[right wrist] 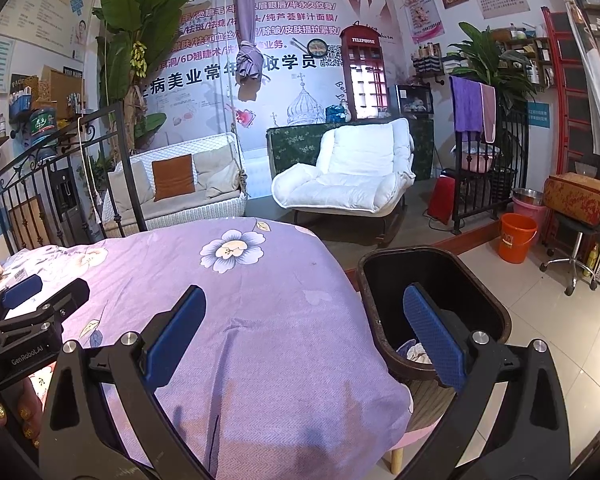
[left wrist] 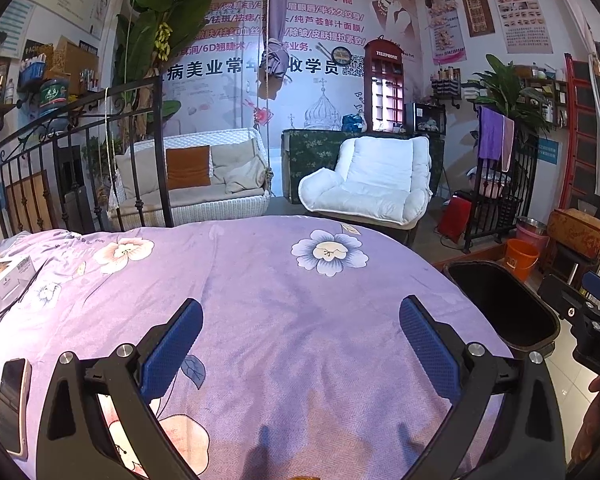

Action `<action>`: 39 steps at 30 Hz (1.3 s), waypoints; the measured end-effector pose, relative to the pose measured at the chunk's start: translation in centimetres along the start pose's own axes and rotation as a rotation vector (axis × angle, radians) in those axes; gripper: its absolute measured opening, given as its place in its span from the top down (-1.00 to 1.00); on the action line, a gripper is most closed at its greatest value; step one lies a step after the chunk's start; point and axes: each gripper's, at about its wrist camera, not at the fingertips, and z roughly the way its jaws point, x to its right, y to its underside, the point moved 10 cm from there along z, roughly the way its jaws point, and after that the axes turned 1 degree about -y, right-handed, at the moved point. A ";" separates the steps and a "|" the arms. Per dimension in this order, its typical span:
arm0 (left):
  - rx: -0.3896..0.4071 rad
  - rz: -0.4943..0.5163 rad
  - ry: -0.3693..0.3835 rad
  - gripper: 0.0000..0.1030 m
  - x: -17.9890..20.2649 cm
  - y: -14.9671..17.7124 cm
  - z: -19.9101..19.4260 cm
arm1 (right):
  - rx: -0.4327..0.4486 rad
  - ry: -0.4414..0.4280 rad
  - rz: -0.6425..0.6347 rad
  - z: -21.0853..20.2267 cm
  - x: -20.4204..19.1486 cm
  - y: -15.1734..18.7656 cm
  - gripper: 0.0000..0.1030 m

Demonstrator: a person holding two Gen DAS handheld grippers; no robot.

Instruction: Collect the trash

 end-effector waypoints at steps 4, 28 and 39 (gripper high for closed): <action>0.000 -0.002 0.003 -0.90 0.1 0.1 -0.1 | 0.000 0.001 -0.001 0.0 0.0 0.0 -0.90; -0.001 -0.002 0.002 -0.90 0.1 0.1 -0.1 | 0.000 -0.002 -0.003 0.2 -0.6 0.4 -0.90; 0.006 -0.002 0.004 -0.90 0.3 0.1 -0.3 | -0.002 -0.002 -0.004 0.2 -0.9 0.7 -0.90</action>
